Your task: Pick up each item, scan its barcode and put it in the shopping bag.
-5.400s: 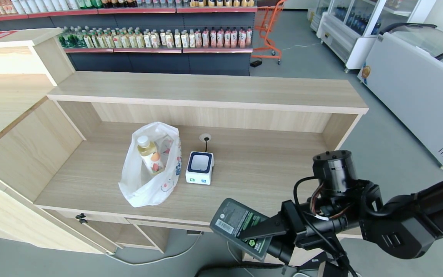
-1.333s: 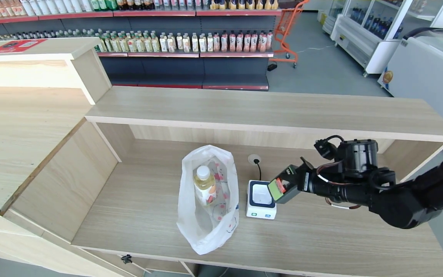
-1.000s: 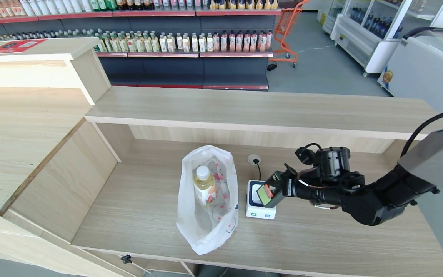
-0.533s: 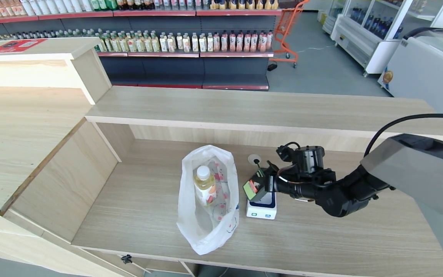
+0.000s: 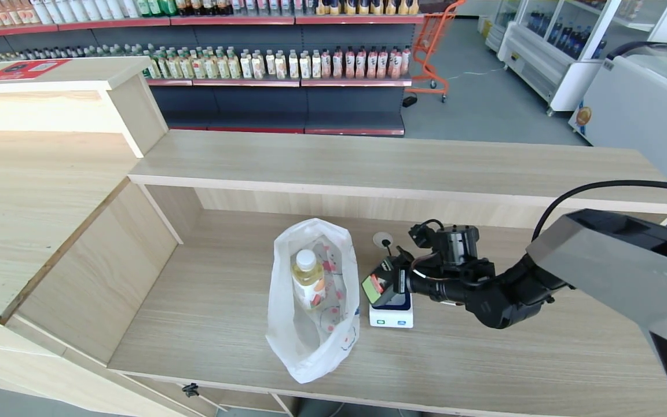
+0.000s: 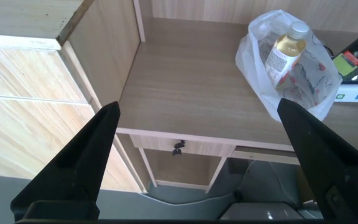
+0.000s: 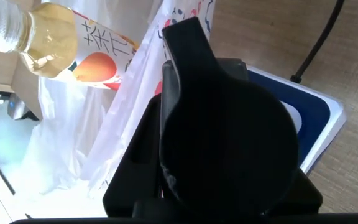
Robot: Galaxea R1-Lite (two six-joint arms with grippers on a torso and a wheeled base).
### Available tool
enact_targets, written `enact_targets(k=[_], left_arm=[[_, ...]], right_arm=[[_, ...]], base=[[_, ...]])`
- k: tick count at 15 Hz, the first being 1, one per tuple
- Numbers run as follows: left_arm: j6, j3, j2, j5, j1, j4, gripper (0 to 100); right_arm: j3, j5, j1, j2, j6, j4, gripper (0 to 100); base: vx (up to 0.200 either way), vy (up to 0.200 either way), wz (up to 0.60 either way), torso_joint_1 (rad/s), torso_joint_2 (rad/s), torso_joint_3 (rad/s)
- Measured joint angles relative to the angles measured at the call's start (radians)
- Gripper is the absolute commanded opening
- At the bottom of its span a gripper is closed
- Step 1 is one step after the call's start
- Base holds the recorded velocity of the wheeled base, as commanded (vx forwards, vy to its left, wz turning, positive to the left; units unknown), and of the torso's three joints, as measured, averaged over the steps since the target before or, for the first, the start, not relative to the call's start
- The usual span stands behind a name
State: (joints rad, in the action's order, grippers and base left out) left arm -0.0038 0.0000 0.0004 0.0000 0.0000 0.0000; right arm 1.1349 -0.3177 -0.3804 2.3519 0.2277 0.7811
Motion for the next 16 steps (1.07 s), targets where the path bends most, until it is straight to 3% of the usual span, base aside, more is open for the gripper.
enact_targets(k=[5, 10, 16], left_arm=[[0.0, 0.0, 0.0, 0.0, 0.0, 0.0, 100], [0.0, 0.0, 0.0, 0.0, 0.0, 0.0, 100], [0.0, 0.0, 0.0, 0.0, 0.0, 0.0, 100]], right_arm=[[-0.047, 0.006, -0.001, -0.13, 0.075, -0.032, 0], [-0.262, 0.114, 0.01, -0.456, 0.009, -0.116, 0], [-0.45, 0.137, 0.018, -0.731, -0.007, -0.133, 0]], base=[[0.0, 0.0, 0.0, 0.0, 0.0, 0.0], [0.0, 0.0, 0.0, 0.0, 0.0, 0.0], [-0.033, 0.0, 0.0, 0.0, 0.0, 0.0]])
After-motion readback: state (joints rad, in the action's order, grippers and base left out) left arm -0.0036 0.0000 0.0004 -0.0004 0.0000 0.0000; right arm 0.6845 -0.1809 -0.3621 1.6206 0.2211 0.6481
